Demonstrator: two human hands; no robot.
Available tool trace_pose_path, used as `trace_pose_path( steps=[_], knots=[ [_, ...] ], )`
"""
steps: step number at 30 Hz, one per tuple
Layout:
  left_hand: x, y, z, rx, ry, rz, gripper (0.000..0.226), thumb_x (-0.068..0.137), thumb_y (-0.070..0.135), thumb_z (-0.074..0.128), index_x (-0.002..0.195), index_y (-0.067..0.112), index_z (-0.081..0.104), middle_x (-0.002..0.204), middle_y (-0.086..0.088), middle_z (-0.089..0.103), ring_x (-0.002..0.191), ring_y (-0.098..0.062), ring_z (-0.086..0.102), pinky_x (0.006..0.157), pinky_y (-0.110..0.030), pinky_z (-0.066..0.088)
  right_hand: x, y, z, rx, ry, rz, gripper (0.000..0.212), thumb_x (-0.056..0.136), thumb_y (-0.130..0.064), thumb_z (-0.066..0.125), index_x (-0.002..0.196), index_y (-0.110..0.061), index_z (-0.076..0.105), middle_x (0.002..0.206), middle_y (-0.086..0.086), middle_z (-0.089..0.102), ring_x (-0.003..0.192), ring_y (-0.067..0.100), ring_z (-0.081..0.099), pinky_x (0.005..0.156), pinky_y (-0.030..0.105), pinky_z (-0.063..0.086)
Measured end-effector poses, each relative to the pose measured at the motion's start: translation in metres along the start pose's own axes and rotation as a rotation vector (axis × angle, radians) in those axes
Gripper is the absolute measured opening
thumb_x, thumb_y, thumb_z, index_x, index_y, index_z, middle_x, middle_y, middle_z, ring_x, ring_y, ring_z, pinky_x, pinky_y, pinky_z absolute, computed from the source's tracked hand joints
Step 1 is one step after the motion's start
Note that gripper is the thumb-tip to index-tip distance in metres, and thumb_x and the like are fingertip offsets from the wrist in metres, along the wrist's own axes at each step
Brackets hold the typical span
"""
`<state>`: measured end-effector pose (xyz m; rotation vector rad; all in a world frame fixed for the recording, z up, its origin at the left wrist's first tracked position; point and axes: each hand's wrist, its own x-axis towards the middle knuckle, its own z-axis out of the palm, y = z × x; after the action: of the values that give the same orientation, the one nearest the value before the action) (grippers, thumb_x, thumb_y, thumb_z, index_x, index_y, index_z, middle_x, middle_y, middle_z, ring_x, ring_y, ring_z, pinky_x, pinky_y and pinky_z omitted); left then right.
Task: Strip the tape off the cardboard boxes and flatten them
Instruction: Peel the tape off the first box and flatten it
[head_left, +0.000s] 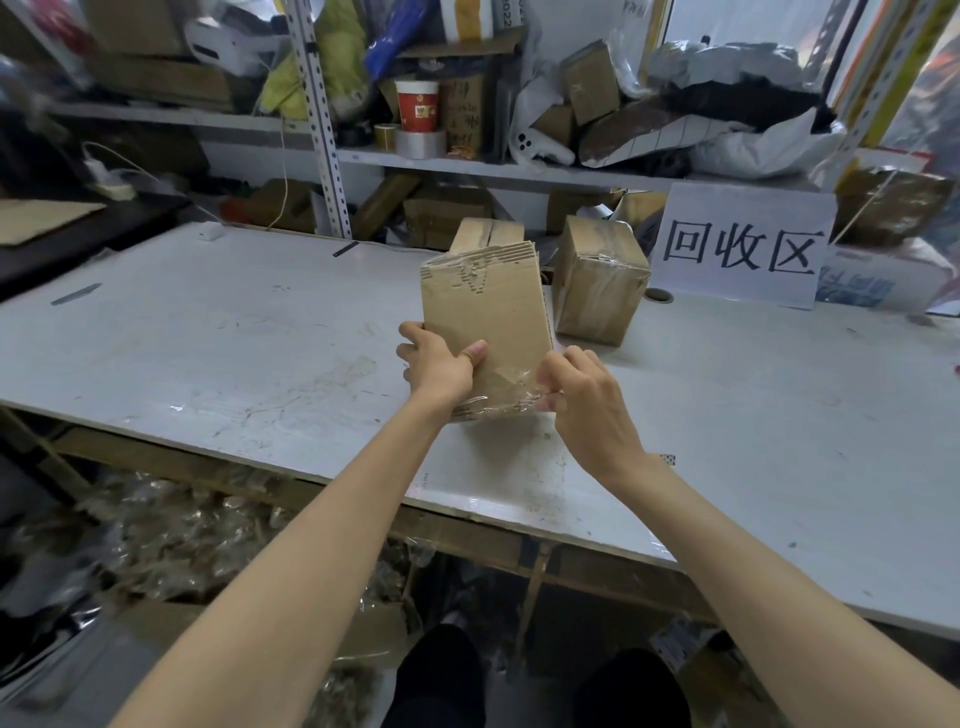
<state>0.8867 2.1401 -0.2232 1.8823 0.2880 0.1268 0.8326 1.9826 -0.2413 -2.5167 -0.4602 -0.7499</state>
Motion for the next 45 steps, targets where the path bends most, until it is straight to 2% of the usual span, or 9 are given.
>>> trace_pose_path(
  steps=[8,15,21,25,27,32,36,40,45],
  knots=[
    [-0.011,-0.016,0.001,0.113,-0.124,0.149,0.108,0.078,0.028,0.082,0.149,0.035,0.000,0.140,-0.012,0.022,0.129,-0.034,0.034,0.111,-0.050,0.035,-0.003,0.016,0.009,-0.017,-0.030,0.069,0.014,0.079,0.016,0.057,0.080,0.003,0.060,0.085,0.011,0.052,0.083,0.024,0.046,0.071,0.023,0.035],
    [0.002,-0.018,-0.007,0.062,-0.094,0.140,0.109,0.085,0.019,0.075,0.152,0.038,-0.009,0.145,-0.010,0.024,0.133,-0.033,0.037,0.111,-0.055,0.036,0.002,0.020,-0.007,0.186,-0.181,0.054,0.023,0.083,0.018,0.047,0.075,-0.003,0.046,0.085,0.002,0.041,0.076,0.021,0.044,0.070,0.028,0.044],
    [0.003,-0.022,-0.011,0.043,-0.115,0.101,0.109,0.088,0.022,0.072,0.150,0.044,-0.015,0.142,-0.011,0.025,0.130,-0.032,0.039,0.109,-0.054,0.038,0.005,0.010,-0.002,0.320,0.006,0.307,0.033,0.078,-0.018,0.076,0.066,-0.010,0.046,0.083,0.009,0.052,0.077,0.026,0.056,0.074,0.035,0.052],
    [0.002,-0.022,-0.013,0.047,-0.115,0.084,0.109,0.090,0.024,0.070,0.149,0.043,-0.019,0.142,-0.011,0.024,0.131,-0.032,0.037,0.110,-0.055,0.037,0.012,0.005,0.001,0.333,0.026,0.321,0.035,0.069,-0.003,0.082,0.078,-0.010,0.049,0.085,0.007,0.059,0.080,0.022,0.060,0.068,0.035,0.057],
    [0.004,-0.023,-0.017,0.033,-0.109,0.071,0.107,0.091,0.024,0.069,0.151,0.040,-0.018,0.143,-0.011,0.023,0.132,-0.033,0.036,0.110,-0.055,0.036,0.016,0.009,-0.006,0.477,-0.027,0.377,0.040,0.063,0.002,0.084,0.087,-0.013,0.055,0.090,0.003,0.062,0.083,0.017,0.065,0.065,0.027,0.058],
    [-0.004,-0.020,-0.021,0.123,-0.061,0.088,0.100,0.090,0.038,0.066,0.157,0.023,-0.007,0.148,-0.011,0.014,0.138,-0.033,0.018,0.114,-0.050,0.026,0.017,0.007,-0.015,0.578,-0.085,0.320,0.033,0.065,0.017,0.070,0.085,-0.009,0.070,0.082,0.005,0.071,0.078,0.018,0.070,0.073,0.035,0.060],
    [-0.015,-0.004,-0.018,0.252,-0.111,0.018,0.144,0.051,0.081,0.070,0.154,0.019,-0.011,0.152,-0.014,0.008,0.140,-0.038,0.015,0.114,-0.060,0.026,0.016,-0.007,-0.011,0.559,-0.066,0.240,0.025,0.067,0.012,0.072,0.084,-0.007,0.071,0.080,0.006,0.072,0.077,0.017,0.071,0.072,0.035,0.060],
    [-0.008,-0.002,-0.029,0.117,-0.087,-0.014,0.140,0.048,0.063,0.088,0.153,0.029,0.002,0.146,-0.013,0.021,0.136,-0.037,0.031,0.107,-0.054,0.042,0.018,-0.010,-0.018,0.559,-0.047,0.253,0.024,0.066,0.013,0.073,0.080,-0.007,0.073,0.080,0.006,0.073,0.076,0.015,0.071,0.069,0.029,0.059],
    [-0.008,-0.006,-0.039,-0.111,-0.194,-0.003,0.131,0.040,0.063,0.080,0.150,0.029,0.020,0.142,-0.009,0.039,0.126,-0.028,0.045,0.096,-0.043,0.051,0.023,0.002,-0.032,0.462,0.062,0.378,0.038,0.065,0.020,0.053,0.065,-0.012,0.073,0.067,0.006,0.070,0.065,0.016,0.066,0.057,0.019,0.055]
  ],
)
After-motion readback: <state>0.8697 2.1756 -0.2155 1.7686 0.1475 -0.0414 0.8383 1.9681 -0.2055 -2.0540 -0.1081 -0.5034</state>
